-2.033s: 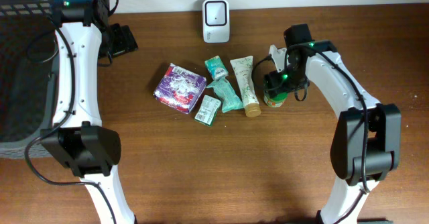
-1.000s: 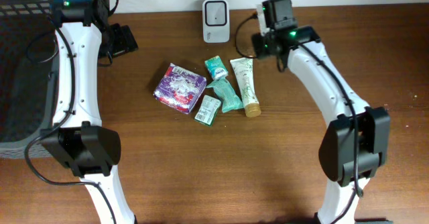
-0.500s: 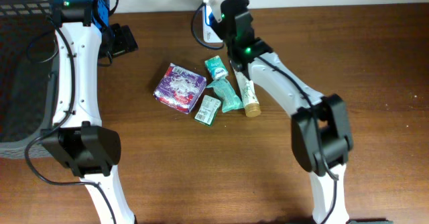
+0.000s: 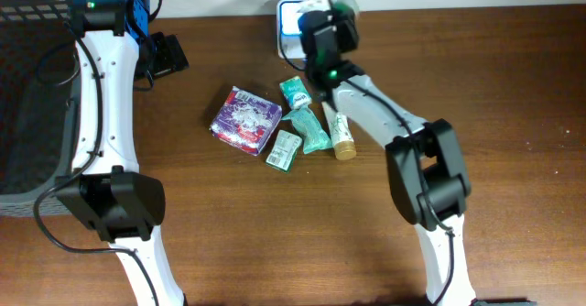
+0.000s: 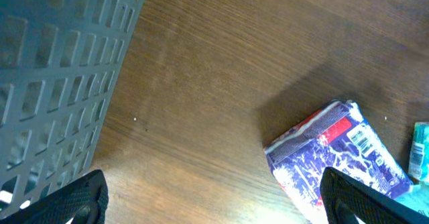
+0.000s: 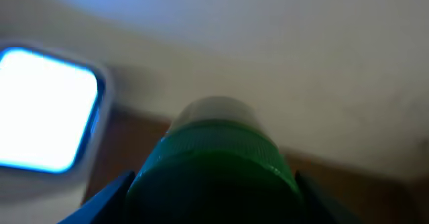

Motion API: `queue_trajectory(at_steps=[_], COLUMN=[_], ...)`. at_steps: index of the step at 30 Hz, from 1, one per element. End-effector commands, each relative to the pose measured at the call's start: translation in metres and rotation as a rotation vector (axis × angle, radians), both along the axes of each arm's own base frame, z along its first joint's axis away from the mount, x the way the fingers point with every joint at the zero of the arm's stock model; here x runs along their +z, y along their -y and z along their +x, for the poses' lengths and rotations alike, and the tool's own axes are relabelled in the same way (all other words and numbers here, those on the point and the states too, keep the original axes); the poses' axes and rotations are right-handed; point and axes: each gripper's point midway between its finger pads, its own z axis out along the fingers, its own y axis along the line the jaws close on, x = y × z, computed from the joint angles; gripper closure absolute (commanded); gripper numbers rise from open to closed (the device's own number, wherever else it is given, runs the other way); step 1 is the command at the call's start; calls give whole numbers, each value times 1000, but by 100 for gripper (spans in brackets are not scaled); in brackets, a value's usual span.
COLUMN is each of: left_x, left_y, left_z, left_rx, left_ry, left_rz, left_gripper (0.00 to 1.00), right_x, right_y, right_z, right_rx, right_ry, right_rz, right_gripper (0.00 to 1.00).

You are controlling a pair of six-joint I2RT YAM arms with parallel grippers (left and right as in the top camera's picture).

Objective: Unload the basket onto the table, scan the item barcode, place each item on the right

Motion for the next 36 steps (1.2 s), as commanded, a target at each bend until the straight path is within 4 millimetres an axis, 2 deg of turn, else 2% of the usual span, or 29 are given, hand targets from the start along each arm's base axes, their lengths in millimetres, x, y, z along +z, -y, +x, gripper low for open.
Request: queue_trajectory(at_steps=[1, 2, 4, 5, 6, 7, 8, 11, 14, 16, 19, 21, 22, 23, 25, 27, 28, 31, 32, 33, 34, 35, 36], left_x=[-7, -7, -7, -7, -7, -7, -7, -7, -7, -7, -7, -7, -7, -7, -7, -7, -7, -7, -7, -7, -7, -7, -7], left_y=[-2, -2, -2, -1, -2, -2, -2, -2, -2, -2, -2, -2, -2, -2, -2, -2, -2, -2, -2, -2, -2, -2, -2], left_z=[0, 0, 0, 0, 0, 0, 0, 0, 0, 0, 0, 0, 0, 0, 0, 0, 0, 0, 0, 0, 0, 0, 0], left_rx=[15, 16, 16, 15, 15, 15, 16, 16, 16, 16, 15, 16, 16, 15, 15, 15, 16, 15, 15, 15, 16, 15, 16], left_ry=[-18, -18, -18, -18, -18, -18, -18, -18, -18, -18, -18, -18, -18, -18, -18, -18, -18, -18, -18, -18, -18, -18, -18], left_rz=[-3, -3, -3, -3, -3, -3, -3, -3, -3, -3, -3, -3, -3, -3, -3, -3, -3, -3, -3, -3, -3, -3, -3], left_gripper=[1, 1, 1, 1, 1, 1, 1, 1, 1, 1, 1, 1, 1, 1, 1, 1, 1, 1, 1, 1, 1, 1, 1], right_x=[82, 86, 80, 70, 61, 47, 38, 0, -22, -32, -50, -66, -66, -62, -50, -30, -11, 57, 73, 100, 111, 118, 115], right_y=[90, 136, 198, 240, 269, 311, 337, 438, 494, 519, 544, 560, 564, 566, 567, 563, 555, 510, 498, 457, 419, 359, 310], right_z=[-5, -14, -31, -44, -56, -76, -89, -148, -181, -193, -208, -219, -222, -223, -223, -219, -212, -178, -171, -150, -134, -115, -106], right_rx=[-178, -269, -381, -461, -520, -619, -665, -836, -887, -912, -954, -986, -993, -996, -986, -969, -938, -787, -754, -636, -513, -301, -146], right_ry=[121, 97, 32, -23, -65, -112, -152, -266, -270, -252, -247, -254, -247, -237, -223, -191, -169, -85, -62, -35, -48, -109, -173], right_rz=[292, 303, 275, 258, 250, 266, 275, 367, 500, 544, 573, 587, 588, 586, 574, 566, 568, 570, 562, 573, 610, 649, 696], right_gripper=[53, 52, 52, 52, 53, 53, 53, 52, 47, 45, 40, 14, 5, 1, 1, 1, 1, 1, 1, 1, 1, 2, 4])
